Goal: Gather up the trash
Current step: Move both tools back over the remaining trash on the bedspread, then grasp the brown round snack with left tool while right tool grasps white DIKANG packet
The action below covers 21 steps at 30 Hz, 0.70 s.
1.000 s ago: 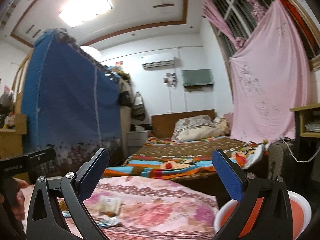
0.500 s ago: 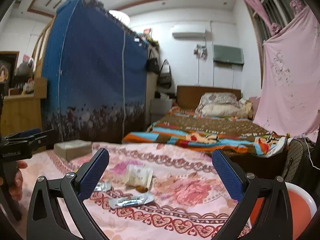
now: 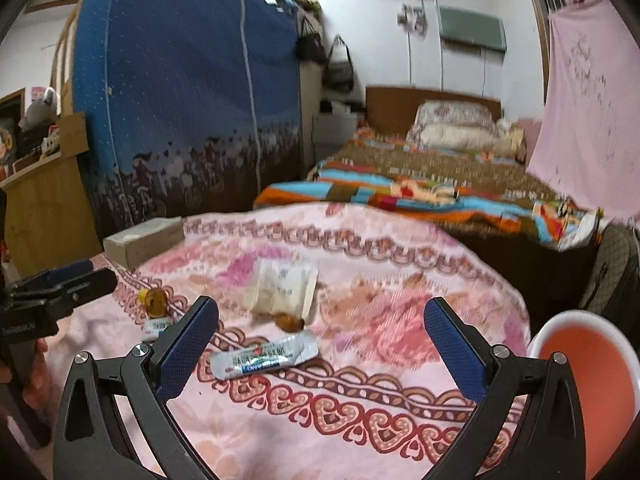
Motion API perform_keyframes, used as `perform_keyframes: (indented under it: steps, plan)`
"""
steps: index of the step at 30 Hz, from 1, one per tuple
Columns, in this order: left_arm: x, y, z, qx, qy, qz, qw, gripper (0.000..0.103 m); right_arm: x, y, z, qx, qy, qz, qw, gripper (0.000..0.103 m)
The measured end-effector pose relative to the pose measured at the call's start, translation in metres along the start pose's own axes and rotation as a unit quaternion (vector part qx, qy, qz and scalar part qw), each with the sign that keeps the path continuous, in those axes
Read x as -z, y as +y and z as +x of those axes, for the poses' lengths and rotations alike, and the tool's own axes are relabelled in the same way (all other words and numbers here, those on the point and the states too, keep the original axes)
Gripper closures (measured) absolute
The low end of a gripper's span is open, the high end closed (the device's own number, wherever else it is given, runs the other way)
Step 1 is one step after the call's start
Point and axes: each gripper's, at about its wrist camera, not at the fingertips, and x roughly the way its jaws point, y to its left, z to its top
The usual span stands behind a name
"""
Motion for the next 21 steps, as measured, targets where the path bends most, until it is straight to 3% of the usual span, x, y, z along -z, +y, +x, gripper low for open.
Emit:
perform_keyframes:
  steps: [6,11,14,21]
  plan:
    - [0.001,-0.003,0.011,0.024,0.037,0.008,0.9990,0.054,0.003,-0.014,0.012,-0.006,0.037,0.037,0.999,0.000]
    - [0.001,-0.006,0.026,0.041,0.078,0.015,0.9960,0.082,0.003,-0.011,0.016,-0.006,0.047,0.033,0.998,0.000]
    - [0.001,-0.007,0.034,0.043,0.099,0.013,0.9941,0.088,0.003,-0.007,0.019,-0.006,0.056,0.022,0.998,0.000]
    - [-0.001,-0.003,0.049,0.051,0.125,-0.013,0.9907,0.089,0.004,-0.005,0.025,-0.010,0.070,0.014,0.997,0.000]
